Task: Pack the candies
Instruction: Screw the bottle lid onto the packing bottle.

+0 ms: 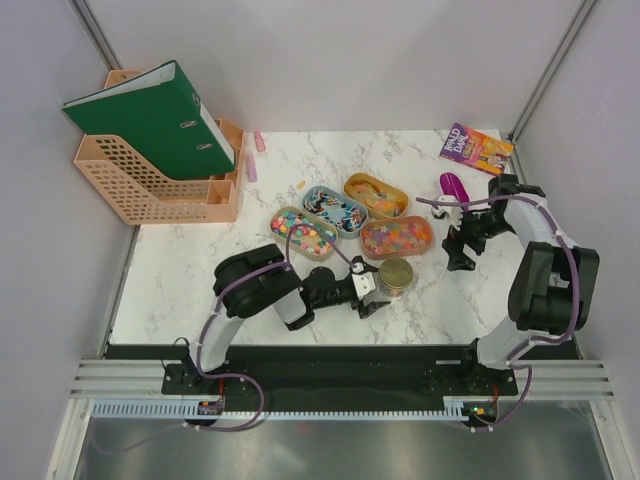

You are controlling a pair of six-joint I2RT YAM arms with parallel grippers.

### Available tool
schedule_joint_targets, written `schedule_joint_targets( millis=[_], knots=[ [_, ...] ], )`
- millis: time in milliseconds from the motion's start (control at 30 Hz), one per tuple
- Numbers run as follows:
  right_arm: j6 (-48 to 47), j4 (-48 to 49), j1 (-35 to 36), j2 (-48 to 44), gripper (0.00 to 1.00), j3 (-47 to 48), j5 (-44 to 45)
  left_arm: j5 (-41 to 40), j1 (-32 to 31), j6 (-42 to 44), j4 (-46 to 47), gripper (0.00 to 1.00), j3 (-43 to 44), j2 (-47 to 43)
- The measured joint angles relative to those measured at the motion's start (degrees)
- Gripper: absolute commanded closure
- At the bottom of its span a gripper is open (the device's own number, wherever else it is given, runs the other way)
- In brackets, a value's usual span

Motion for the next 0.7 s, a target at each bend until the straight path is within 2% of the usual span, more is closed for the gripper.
schedule_joint_targets(
  millis=[167, 400, 433, 533, 600, 633, 700],
  knots=[
    [-4.3, -0.8, 0.0, 6.4, 0.02, 3.8, 0.9, 0.1, -1.2, 0.9, 4.4, 0.05, 4.1, 4.7],
    [-7.3, -1.4, 0.0, 6.9, 0.02, 6.0, 2.1, 1.4, -1.5, 0.9, 4.0, 0.07, 8.3, 7.1],
    [-7.9, -1.7, 0.0, 6.9, 0.02, 6.0, 2.5, 1.7, -1.5, 0.9, 4.0, 0.09, 8.5, 7.3],
    [-9.9, -3.2, 0.0, 6.3, 0.02, 5.9, 3.0, 2.7, -1.4, 1.0, 3.6, 0.25, 9.1, 7.5],
    [-12.2, -5.4, 0.3, 5.7, 0.02, 5.9, 3.0, 3.6, -1.4, 1.3, 2.8, 0.31, 9.6, 7.5],
    [-13.9, -6.9, 0.7, 5.2, 0.02, 5.7, 3.0, 4.2, -1.4, 1.5, 2.3, 0.39, 9.9, 7.5],
    [-17.0, -9.6, 1.8, 4.1, 0.02, 4.7, 3.0, 5.4, -1.4, 1.7, 1.0, 0.45, 10.7, 7.5]
  ],
)
